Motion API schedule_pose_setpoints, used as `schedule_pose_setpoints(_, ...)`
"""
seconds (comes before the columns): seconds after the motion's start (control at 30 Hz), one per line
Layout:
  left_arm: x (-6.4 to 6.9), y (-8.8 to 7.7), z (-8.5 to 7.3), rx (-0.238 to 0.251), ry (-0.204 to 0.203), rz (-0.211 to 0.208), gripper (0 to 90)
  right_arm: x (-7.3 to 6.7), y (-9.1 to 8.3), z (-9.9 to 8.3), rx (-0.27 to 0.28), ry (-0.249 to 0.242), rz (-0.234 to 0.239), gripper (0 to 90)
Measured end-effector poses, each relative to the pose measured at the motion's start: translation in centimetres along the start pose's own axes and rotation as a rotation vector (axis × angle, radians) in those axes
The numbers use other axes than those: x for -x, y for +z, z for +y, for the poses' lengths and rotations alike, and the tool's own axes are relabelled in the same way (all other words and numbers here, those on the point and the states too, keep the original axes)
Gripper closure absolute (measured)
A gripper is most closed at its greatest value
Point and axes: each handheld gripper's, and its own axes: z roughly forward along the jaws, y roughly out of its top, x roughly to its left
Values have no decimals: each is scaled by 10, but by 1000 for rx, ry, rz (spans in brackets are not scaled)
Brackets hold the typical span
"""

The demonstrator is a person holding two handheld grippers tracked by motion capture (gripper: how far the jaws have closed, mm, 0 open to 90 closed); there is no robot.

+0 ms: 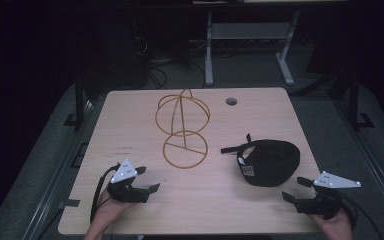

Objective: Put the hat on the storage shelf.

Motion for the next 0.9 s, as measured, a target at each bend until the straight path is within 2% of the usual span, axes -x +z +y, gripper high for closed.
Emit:
schedule_pose_setpoints(0.27, 6, 1, 4, 7, 9, -28, 206, -2, -1, 1, 6, 3, -1, 145)
schedule_pose_setpoints(0.57, 15, 3, 15, 16, 9, -68, 206, -5, -2, 4, 13, -4, -3, 144)
schedule_pose_setpoints(0.6, 17, 6, 20, 10, 21, -80, 206, -5, -1, 4, 11, -8, -2, 144)
schedule_pose_setpoints(0.77, 22, 12, 27, 2, 32, -106, 206, -4, -2, 4, 11, -2, -2, 144)
schedule_pose_setpoints(0.9, 33, 20, 39, -9, 67, -137, 206, -4, -3, 4, 19, 0, -2, 144)
